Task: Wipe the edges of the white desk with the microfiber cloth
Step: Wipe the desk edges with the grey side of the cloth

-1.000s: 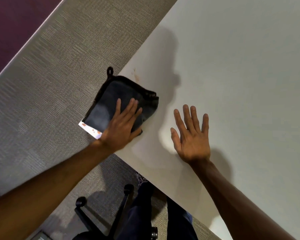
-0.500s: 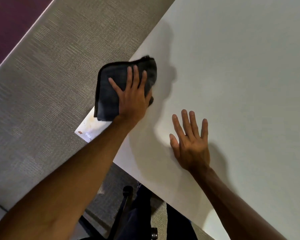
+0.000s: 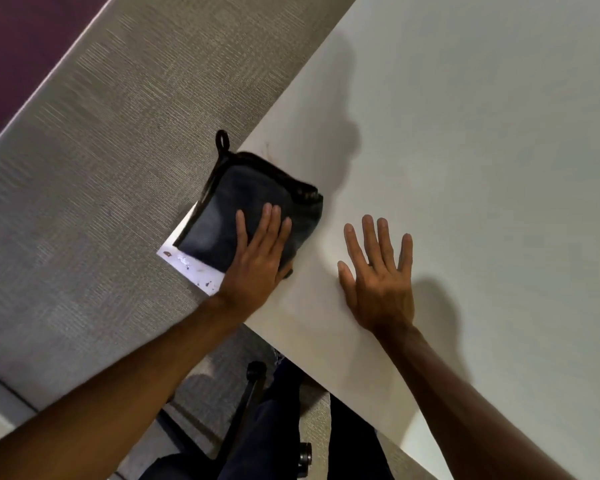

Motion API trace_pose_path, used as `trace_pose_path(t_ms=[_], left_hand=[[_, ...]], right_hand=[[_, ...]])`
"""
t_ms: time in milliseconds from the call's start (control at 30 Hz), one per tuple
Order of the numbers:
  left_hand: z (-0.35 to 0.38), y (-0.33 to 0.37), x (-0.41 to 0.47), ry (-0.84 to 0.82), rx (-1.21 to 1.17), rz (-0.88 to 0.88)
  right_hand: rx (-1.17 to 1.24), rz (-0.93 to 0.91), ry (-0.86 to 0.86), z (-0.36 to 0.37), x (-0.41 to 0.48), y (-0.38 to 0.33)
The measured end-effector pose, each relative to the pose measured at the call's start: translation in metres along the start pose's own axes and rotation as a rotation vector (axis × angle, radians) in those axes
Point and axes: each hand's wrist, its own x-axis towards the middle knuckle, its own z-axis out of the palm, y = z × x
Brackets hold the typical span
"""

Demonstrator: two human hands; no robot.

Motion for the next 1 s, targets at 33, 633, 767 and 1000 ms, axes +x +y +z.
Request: trace_pose_path(t_ms=[33, 633, 767, 1000], left_hand=[[0.001, 0.002, -0.008, -0.021, 0.022, 0.015], [-0.019, -0.012, 0.13, -0.006, -0.04, -0.459], [-0.017, -0.012, 0.091, -0.061, 0.028, -0.315], [-0.007, 0.019, -0.005, -0.004, 0.091, -0.108]], right_hand=[[-0.005, 0.005, -0.033, 0.0, 0.0, 0.0], [-0.025, 0.012, -0.056, 0.003, 0.003, 0.002], [0.025, -0.014, 0.064, 0.008, -0.001, 0.002], [0.014, 0.018, -0.036, 0.007, 0.0, 0.002]])
